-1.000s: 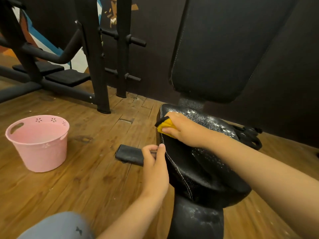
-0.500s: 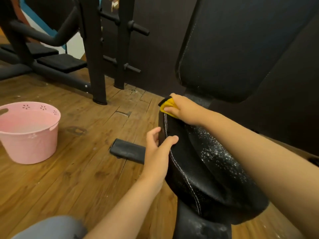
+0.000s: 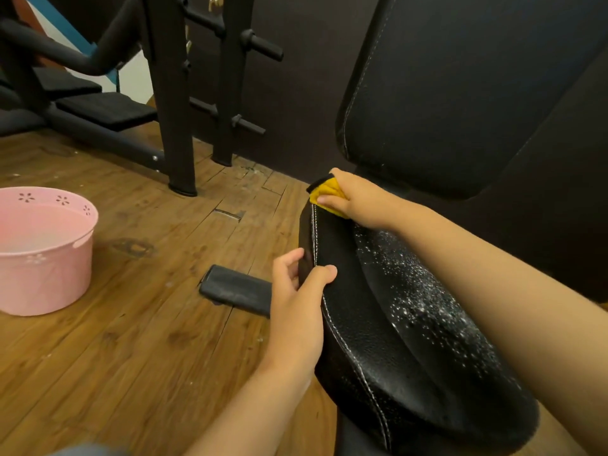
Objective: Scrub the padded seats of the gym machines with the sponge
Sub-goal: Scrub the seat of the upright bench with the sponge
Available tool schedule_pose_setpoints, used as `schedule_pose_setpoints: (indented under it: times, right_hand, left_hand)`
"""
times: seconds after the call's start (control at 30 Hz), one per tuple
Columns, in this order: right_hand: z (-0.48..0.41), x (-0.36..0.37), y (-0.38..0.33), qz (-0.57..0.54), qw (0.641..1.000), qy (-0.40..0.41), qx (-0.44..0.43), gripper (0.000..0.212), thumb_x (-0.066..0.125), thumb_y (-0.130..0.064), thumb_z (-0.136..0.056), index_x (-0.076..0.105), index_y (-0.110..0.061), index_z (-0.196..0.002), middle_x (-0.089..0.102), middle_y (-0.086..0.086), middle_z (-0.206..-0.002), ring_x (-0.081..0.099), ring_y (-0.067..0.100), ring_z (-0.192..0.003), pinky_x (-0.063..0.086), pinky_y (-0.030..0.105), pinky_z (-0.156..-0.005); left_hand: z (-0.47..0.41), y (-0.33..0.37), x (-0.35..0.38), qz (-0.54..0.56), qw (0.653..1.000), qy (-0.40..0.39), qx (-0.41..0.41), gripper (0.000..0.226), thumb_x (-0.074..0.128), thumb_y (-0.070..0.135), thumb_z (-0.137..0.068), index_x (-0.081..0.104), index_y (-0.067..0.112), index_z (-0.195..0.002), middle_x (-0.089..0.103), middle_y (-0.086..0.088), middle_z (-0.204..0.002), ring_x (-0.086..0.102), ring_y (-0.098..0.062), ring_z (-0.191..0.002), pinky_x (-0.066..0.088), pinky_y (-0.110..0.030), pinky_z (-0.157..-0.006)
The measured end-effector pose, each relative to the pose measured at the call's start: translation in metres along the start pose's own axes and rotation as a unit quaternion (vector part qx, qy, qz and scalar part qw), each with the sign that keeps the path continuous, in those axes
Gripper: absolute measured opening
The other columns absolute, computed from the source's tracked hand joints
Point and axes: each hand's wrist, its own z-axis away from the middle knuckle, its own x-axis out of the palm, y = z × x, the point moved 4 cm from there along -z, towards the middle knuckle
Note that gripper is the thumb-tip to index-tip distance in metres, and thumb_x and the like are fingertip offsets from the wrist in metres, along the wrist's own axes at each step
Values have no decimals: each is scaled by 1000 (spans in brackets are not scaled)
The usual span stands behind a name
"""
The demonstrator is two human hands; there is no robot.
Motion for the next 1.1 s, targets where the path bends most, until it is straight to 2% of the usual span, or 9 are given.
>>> schedule_pose_setpoints:
  times: [0.1, 0.27, 0.37, 0.5, 0.57, 0.67, 0.83, 1.0, 1.1]
  right_hand:
    - [-24, 0, 8, 13, 1000, 9, 24, 59, 52, -43, -95, 38, -4, -137, 52, 14, -124, 50, 23, -106, 39, 37, -97]
    - [-44, -5, 16, 62, 996, 12, 65, 61, 50, -38, -98, 28, -8, -146, 45, 14, -141, 47, 30, -125, 38, 37, -99]
    - [-45, -7, 13, 89, 993, 5, 76, 56, 49, -38, -98, 32, -8, -143, 48, 15, -138, 48, 32, -123, 39, 38, -97]
    - [-33, -9, 9, 71, 996, 12, 52, 44, 52, -37, -97, 44, -10, -131, 55, 8, -118, 54, 27, -111, 41, 34, -87]
    - [-19, -8, 7, 50, 998, 13, 26, 43, 53, -38, -96, 46, -11, -129, 55, 4, -114, 55, 24, -109, 42, 32, -86]
    - [14, -6, 4, 6, 1000, 14, -16, 45, 54, -41, -94, 48, -12, -128, 56, 6, -124, 54, 22, -111, 42, 35, -94]
    - [70, -7, 3, -42, 998, 16, -46, 28, 57, -35, -94, 54, -19, -116, 58, -8, -108, 52, 6, -97, 37, 8, -78]
    - [42, -6, 31, 17, 998, 53, 30, 46, 53, -45, -93, 52, -11, -124, 61, 8, -117, 56, 25, -108, 43, 39, -92]
    - [20, -9, 49, 93, 984, 76, 132, 49, 49, -46, -96, 49, -7, -126, 59, 14, -120, 55, 33, -109, 42, 41, -88]
  left_hand:
    - [-1, 0, 0, 0, 1000, -3, -3, 38, 64, 15, -87, 53, 28, -121, 57, 3, -122, 60, -16, -109, 50, -33, -90]
    - [0, 1, 0, 10, 1000, -4, -10, 37, 64, 14, -87, 54, 29, -119, 59, 2, -123, 62, -17, -107, 52, -33, -86]
    - [0, 0, -1, 7, 1000, -4, -13, 37, 64, 15, -87, 53, 29, -119, 58, 2, -125, 62, -16, -107, 51, -29, -81]
    - [-1, -1, -1, -4, 1000, -6, -19, 39, 65, 17, -86, 52, 30, -121, 56, 1, -128, 60, -18, -111, 50, -37, -93]
    - [-1, 1, 0, -6, 1000, -8, -18, 39, 64, 18, -87, 52, 30, -122, 57, 2, -125, 61, -18, -108, 51, -36, -88]
    - [-1, 3, 1, -2, 1000, -4, -17, 39, 63, 16, -88, 51, 28, -124, 58, 5, -118, 62, -15, -101, 51, -29, -77]
    - [-2, -1, 0, 0, 999, 3, -34, 40, 66, 19, -85, 53, 31, -121, 57, -2, -127, 62, -22, -108, 52, -40, -90]
    - [-1, 0, 0, 11, 999, 5, -32, 40, 65, 19, -86, 53, 31, -122, 57, 1, -125, 62, -19, -104, 50, -32, -77]
    - [-1, -1, 0, 12, 999, 2, -33, 39, 64, 19, -86, 53, 31, -122, 59, 0, -124, 63, -19, -103, 50, -32, -74]
